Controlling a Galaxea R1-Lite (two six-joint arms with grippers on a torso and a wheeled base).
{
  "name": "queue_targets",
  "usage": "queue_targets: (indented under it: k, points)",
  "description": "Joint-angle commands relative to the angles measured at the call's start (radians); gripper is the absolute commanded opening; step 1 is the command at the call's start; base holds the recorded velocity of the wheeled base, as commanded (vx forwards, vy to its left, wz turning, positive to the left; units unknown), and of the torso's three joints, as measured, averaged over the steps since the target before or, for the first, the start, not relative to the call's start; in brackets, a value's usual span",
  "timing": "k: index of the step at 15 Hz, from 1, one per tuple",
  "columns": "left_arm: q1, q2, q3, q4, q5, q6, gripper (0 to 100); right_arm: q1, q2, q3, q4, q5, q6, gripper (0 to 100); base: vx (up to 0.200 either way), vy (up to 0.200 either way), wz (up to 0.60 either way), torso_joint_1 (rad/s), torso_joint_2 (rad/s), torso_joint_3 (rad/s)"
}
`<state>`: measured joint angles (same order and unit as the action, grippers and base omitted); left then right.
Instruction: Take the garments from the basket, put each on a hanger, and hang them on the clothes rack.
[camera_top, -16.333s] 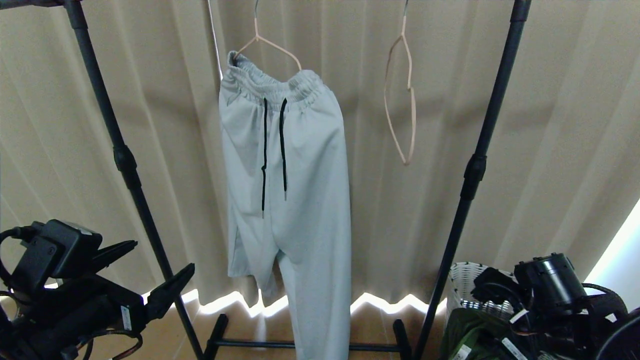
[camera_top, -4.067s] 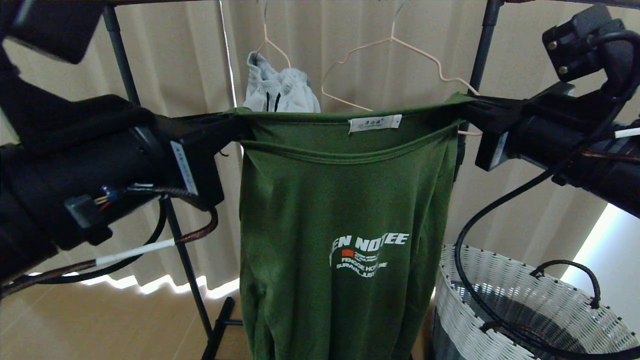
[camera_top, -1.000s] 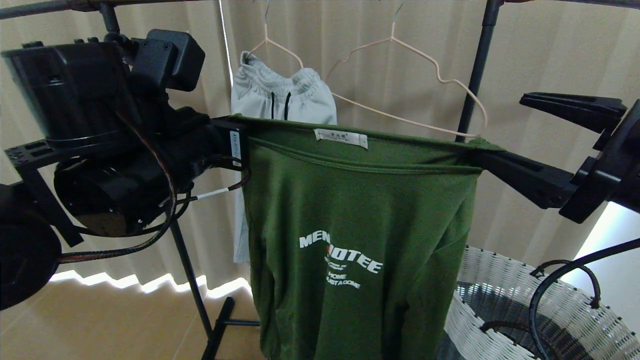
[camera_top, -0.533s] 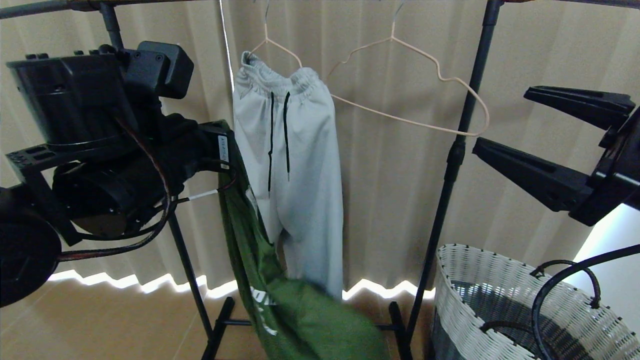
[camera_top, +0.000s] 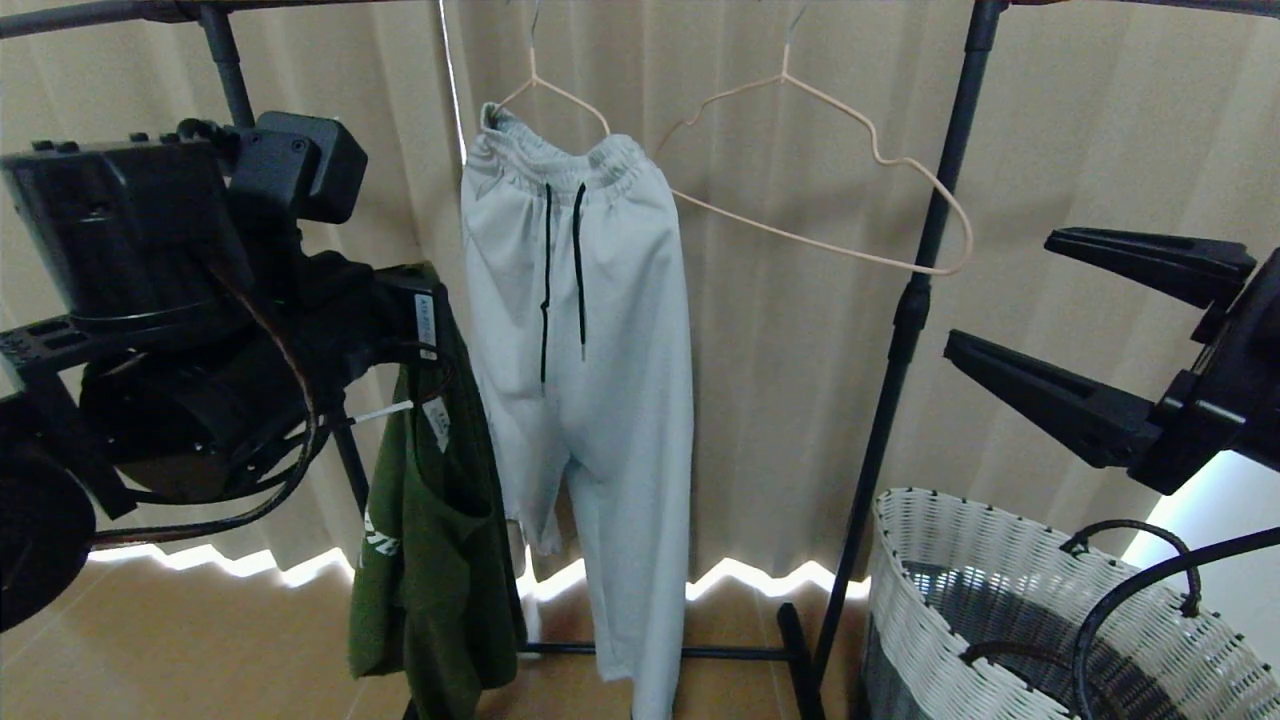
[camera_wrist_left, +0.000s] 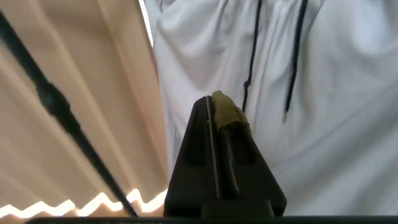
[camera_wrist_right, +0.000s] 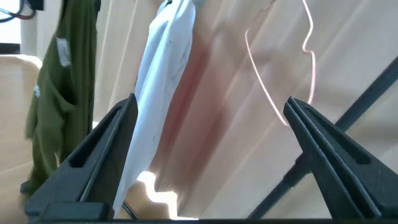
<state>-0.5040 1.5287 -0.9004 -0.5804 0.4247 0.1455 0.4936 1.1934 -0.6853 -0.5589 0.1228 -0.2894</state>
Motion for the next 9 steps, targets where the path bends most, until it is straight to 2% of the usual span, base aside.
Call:
queue_targets:
  k: [1, 3, 4, 7, 9]
  points:
    - [0.047, -0.088, 0.084, -0.001, -0.004, -0.006, 0, -0.092, 0.0, 0.021, 0.001, -0.005, -0.001, 100, 0.0, 0.0, 0.0, 0.0, 0.0, 0.0]
    - [0.059, -0.131, 0.133, -0.01, -0.006, -0.011, 0, -0.175, 0.0, 0.067, -0.009, -0.005, -0.001, 100, 0.0, 0.0, 0.0, 0.0, 0.0, 0.0]
    - [0.059, -0.148, 0.164, -0.033, -0.007, -0.014, 0, -0.201, -0.017, 0.124, -0.026, -0.005, 0.001, 100, 0.0, 0.0, 0.0, 0.0, 0.0, 0.0]
    - [0.061, -0.159, 0.207, -0.058, -0.006, -0.007, 0, -0.201, -0.069, 0.227, -0.096, -0.006, -0.008, 100, 0.0, 0.0, 0.0, 0.0, 0.0, 0.0]
    - [0.062, -0.156, 0.209, -0.058, -0.006, -0.007, 0, -0.202, -0.084, 0.254, -0.113, -0.012, -0.008, 100, 0.0, 0.0, 0.0, 0.0, 0.0, 0.0]
